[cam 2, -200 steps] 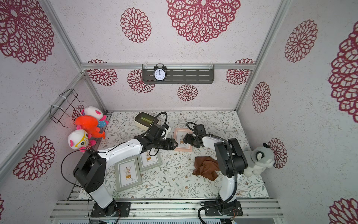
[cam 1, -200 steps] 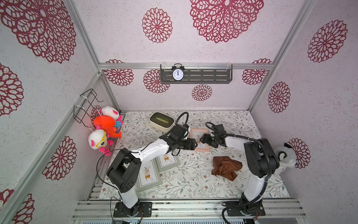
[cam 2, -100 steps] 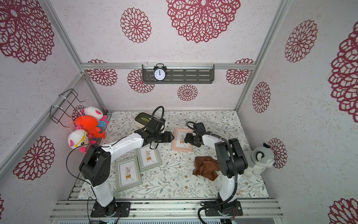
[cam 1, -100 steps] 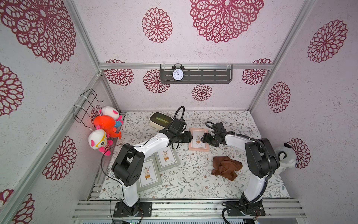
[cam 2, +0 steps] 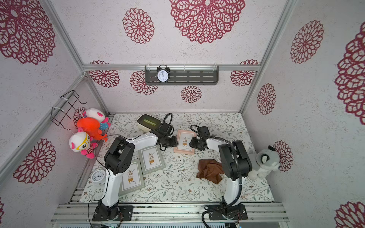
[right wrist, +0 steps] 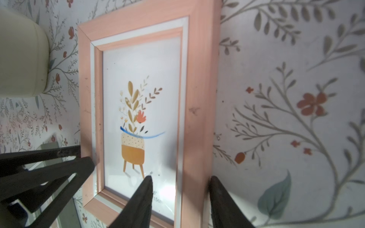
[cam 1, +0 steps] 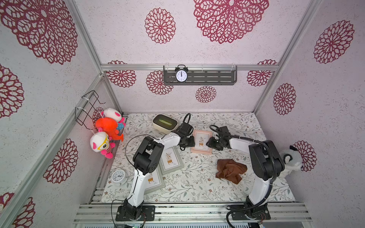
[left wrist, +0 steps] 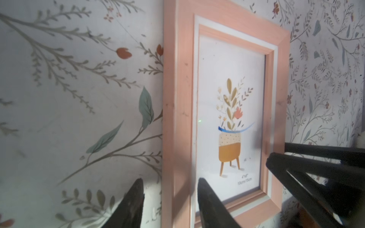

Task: Wipe the picture frame with a cloth
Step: Move the picture frame to the center of the board.

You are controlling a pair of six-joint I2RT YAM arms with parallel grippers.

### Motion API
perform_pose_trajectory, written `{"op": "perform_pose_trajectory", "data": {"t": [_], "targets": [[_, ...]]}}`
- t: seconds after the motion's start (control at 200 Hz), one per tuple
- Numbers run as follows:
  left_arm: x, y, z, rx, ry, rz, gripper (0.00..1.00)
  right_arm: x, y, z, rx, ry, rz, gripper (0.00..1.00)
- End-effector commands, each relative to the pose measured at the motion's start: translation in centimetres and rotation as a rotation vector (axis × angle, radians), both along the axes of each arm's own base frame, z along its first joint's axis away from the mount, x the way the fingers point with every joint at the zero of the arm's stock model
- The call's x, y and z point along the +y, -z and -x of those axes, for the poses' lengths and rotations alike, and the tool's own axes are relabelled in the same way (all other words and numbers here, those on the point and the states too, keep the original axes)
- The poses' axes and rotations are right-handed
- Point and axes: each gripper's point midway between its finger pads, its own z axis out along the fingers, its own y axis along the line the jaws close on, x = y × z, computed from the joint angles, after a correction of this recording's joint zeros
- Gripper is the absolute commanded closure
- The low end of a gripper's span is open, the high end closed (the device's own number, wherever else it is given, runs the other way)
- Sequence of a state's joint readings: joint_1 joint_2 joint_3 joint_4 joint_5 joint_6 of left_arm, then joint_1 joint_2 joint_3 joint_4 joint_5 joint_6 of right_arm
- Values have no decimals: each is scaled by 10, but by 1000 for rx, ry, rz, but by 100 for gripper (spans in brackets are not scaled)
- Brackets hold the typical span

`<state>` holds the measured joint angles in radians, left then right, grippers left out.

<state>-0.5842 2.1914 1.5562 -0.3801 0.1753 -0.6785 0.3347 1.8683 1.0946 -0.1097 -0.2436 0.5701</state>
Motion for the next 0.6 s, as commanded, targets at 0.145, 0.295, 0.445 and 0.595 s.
{"op": "perform_pose_trajectory", "data": {"t": [0.145,0.295,0.445,0.595], "targets": [[-2,1,14,41,-4,54,67,14,-4,9,-15,-15,-66,64],[3,4,32,70,-6,63,68,17,-3,23,-8,-18,-76,67],[4,5,51,98,2,81,69,19,-2,41,2,-23,-83,68],[-1,5,74,129,29,75,69,19,-2,63,20,-27,-76,67]]}}
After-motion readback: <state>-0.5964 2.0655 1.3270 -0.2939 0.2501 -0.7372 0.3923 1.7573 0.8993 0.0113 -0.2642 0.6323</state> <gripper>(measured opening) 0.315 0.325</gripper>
